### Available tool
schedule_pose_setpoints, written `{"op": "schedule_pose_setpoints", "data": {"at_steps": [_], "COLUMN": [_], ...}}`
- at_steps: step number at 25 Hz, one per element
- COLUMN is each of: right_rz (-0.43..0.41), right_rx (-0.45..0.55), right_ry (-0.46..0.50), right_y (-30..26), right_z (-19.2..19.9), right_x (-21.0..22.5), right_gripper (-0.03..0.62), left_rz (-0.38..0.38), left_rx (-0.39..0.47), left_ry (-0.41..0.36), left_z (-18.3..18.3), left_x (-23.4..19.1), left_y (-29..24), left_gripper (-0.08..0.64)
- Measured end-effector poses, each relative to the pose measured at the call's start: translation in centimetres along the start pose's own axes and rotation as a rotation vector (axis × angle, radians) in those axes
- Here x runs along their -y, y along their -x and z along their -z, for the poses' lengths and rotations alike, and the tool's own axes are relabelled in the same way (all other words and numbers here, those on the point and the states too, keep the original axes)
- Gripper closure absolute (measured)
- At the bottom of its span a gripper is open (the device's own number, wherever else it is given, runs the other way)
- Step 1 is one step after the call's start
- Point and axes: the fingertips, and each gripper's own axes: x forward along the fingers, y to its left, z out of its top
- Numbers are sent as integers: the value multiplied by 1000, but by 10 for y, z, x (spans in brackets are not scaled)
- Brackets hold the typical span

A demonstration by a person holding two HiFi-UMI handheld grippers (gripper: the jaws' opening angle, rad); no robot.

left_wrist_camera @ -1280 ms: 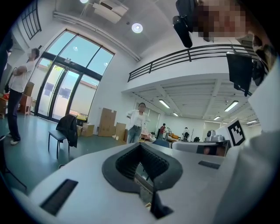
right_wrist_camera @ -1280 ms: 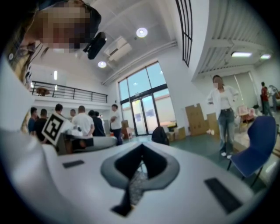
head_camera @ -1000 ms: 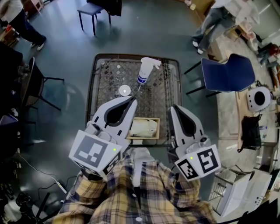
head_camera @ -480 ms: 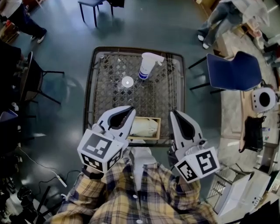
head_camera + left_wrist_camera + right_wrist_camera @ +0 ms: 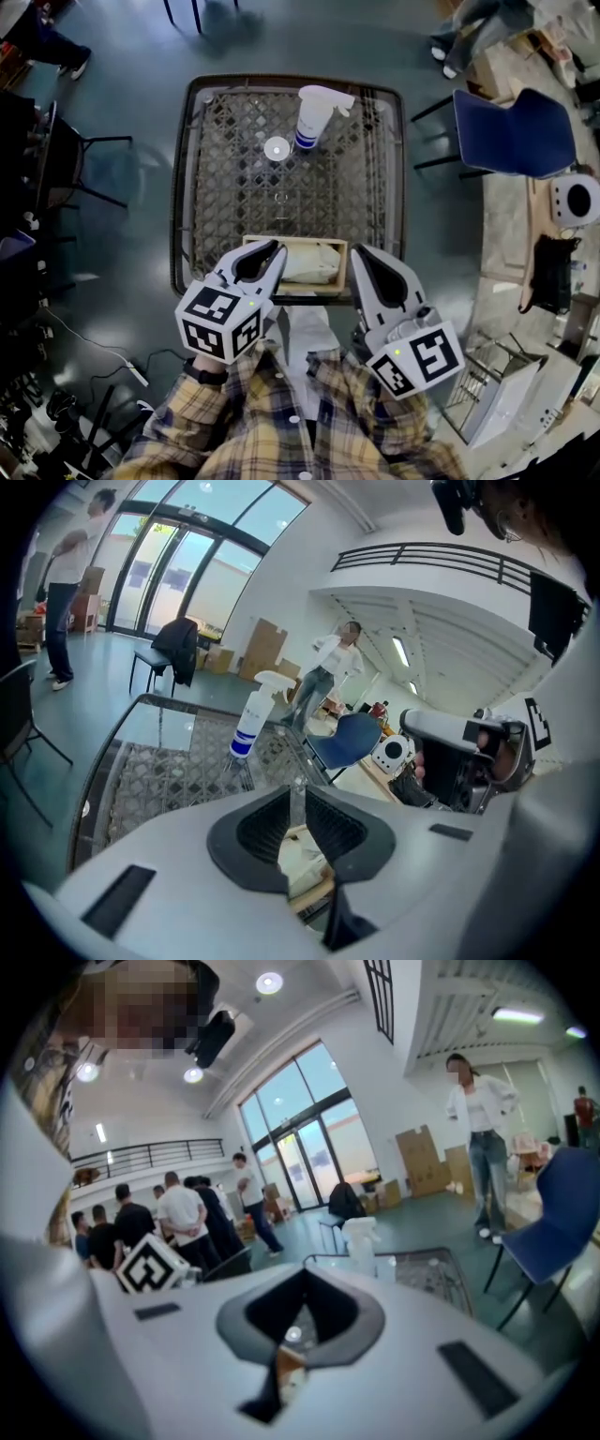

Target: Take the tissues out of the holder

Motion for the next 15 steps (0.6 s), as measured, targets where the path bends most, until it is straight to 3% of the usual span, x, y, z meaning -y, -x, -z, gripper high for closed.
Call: {"op": "schedule_pose_setpoints", "data": {"at_steps": [5,10,15], "right_rz": [-2,-15,-33], "right_rx": [1,3,1], "right_ry": [-30,-52,-65], "right_y": [-4,-7,-9], "right_z": [4,5,6], "right_x": [9,9,7], "right_gripper": [583,583,583], "left_rz": [-20,-29,-68], "left_rx": [-92,-222,-310], "left_ry": [69,168,130], "left_z": [36,85,111], "left_x": [-18,-31,-39], "left_y": [-17,-32,-39], "left_gripper": [475,385,327]}}
